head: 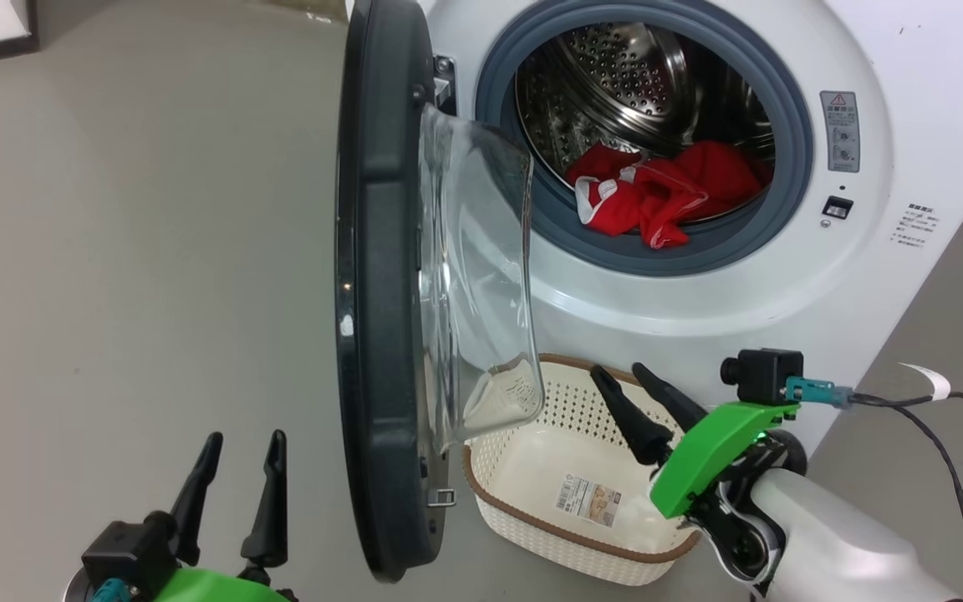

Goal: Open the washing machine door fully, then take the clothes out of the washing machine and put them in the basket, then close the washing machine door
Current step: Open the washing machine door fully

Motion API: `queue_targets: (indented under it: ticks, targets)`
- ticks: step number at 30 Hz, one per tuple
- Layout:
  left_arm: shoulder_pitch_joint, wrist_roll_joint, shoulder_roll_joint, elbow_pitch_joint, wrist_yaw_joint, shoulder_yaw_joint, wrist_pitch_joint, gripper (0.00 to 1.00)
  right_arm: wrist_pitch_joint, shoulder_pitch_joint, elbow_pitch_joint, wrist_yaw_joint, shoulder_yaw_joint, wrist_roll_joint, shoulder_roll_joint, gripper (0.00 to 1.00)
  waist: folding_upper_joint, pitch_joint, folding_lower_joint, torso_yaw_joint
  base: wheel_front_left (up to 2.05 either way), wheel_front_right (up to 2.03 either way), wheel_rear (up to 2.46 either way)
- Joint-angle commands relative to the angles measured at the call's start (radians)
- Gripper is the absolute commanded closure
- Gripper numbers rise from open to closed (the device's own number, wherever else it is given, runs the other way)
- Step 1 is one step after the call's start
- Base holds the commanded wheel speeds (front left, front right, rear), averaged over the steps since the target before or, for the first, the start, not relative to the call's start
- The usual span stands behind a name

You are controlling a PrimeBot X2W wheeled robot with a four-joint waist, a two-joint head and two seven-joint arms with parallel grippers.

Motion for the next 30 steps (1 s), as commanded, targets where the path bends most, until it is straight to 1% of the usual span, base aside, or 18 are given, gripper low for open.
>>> queue_targets:
  ticks: [1,3,6,12,15,19,21,24,30]
  targets:
    - [-0.011,0.005,0.015,-0.019,0.000,0.033,-0.008,0.00,-0.018,0.006,0.009,0.008,-0.009,-0.052,0.009,0.00,0.0000,-0.006,0.0000,-0.005,0.00,0.00,0.00]
    - [-0.008,0.007,0.015,-0.021,0.000,0.035,-0.008,0.00,-0.021,0.008,0.023,0.008,-0.088,-0.140,0.016,0.00,0.0000,-0.009,0.0000,-0.011,0.00,0.00,0.00]
    - [-0.006,0.012,0.015,-0.027,0.000,0.042,-0.008,0.00,-0.021,0.051,0.013,0.008,-0.243,-0.307,0.036,0.00,0.0000,-0.014,0.0000,-0.016,0.00,0.00,0.00]
    - [0.008,0.046,0.015,-0.051,0.001,0.053,-0.008,0.00,-0.021,0.174,-0.068,0.008,-0.524,-0.667,0.102,0.00,0.0000,-0.023,0.0000,-0.024,0.00,0.00,0.00]
    - [0.013,0.060,0.015,-0.056,0.000,0.054,-0.008,0.00,-0.021,0.235,-0.138,0.008,-0.617,-0.849,0.127,0.00,0.0000,-0.024,0.0000,-0.025,0.00,0.00,0.00]
    - [0.018,0.087,0.015,-0.065,0.000,0.053,-0.008,0.00,-0.021,0.312,-0.236,0.008,-0.713,-1.030,0.144,0.00,0.0000,-0.024,0.0000,-0.026,0.00,0.00,0.00]
    - [0.022,0.099,0.016,-0.070,0.000,0.051,-0.008,0.00,-0.021,0.347,-0.274,0.008,-0.743,-1.082,0.148,0.00,0.0000,-0.023,0.0000,-0.026,0.00,0.00,0.00]
    - [0.025,0.109,0.016,-0.072,-0.001,0.048,-0.008,0.00,-0.022,0.388,-0.298,0.008,-0.758,-1.070,0.149,0.00,0.0000,-0.023,0.0000,-0.025,0.00,0.00,0.00]
    - [0.028,0.126,0.016,-0.074,0.000,0.054,-0.008,0.00,-0.022,0.420,-0.317,0.008,-0.750,-1.048,0.149,0.00,0.0000,-0.024,0.0000,-0.025,0.00,0.00,0.00]
